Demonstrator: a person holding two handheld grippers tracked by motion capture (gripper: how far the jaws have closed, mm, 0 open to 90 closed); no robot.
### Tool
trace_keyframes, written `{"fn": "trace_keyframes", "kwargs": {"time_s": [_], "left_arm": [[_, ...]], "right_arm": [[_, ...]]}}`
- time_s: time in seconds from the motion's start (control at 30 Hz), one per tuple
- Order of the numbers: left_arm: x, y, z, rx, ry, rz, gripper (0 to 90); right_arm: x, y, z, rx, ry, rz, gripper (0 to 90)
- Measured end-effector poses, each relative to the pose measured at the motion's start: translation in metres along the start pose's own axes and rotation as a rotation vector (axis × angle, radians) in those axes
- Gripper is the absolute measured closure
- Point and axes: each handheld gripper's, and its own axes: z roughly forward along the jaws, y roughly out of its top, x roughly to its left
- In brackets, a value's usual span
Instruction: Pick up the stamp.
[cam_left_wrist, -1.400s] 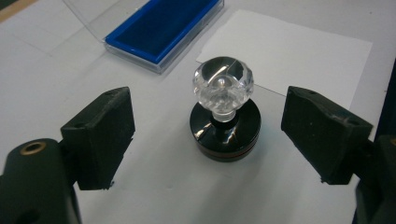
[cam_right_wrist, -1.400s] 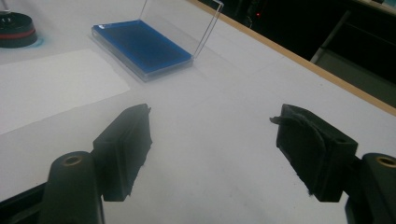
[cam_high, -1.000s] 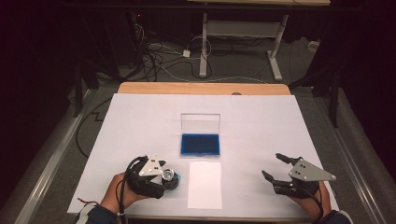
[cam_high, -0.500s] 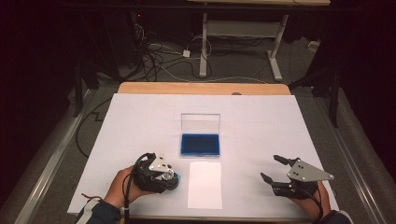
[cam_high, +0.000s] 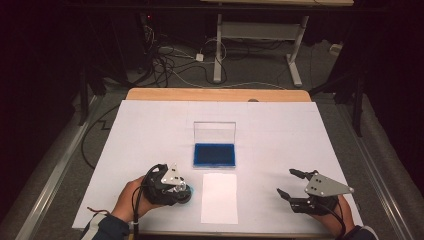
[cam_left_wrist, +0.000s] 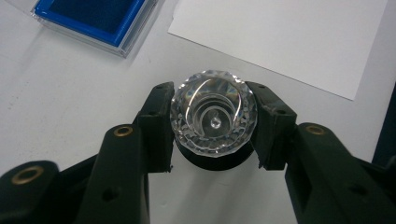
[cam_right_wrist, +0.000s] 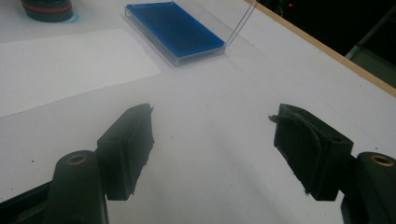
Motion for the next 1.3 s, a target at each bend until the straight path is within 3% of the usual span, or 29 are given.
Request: {"fn": "trace_keyframes", "kwargs": {"time_s": [0.13, 0.43, 0.57, 0.63, 0.77, 0.9, 1.3], "left_arm": [[0.000, 0.003, 0.000, 0.017, 0.002, 0.010, 53.7], [0.000, 0.001, 0.001, -0.005, 0.005, 0.010, 54.1], [0.000, -0.001, -0.003, -0.040, 0.033, -0.002, 54.2], [0.001, -0.002, -0.008, -0.070, 0.071, -0.019, 54.3], [0.003, -0.005, -0.011, -0.083, 0.074, -0.032, 54.4], [0.002, -0.007, -0.015, -0.118, 0.109, -0.048, 54.4], [0.008, -0.013, -0.021, -0.177, 0.080, -0.072, 54.4]], "right_arm": [[0.001, 0.000, 0.000, 0.005, 0.004, -0.015, 28.9], [0.001, 0.000, 0.000, 0.014, -0.004, -0.015, 29.7], [0.001, 0.001, 0.000, 0.009, -0.011, -0.017, 29.7], [0.001, 0.001, 0.000, 0.006, -0.014, -0.013, 29.7], [-0.001, 0.004, -0.001, -0.021, -0.011, -0.018, 29.5], [-0.001, 0.005, 0.000, -0.028, -0.018, -0.021, 29.2], [-0.006, 0.006, 0.004, -0.032, -0.021, -0.009, 28.3]]}}
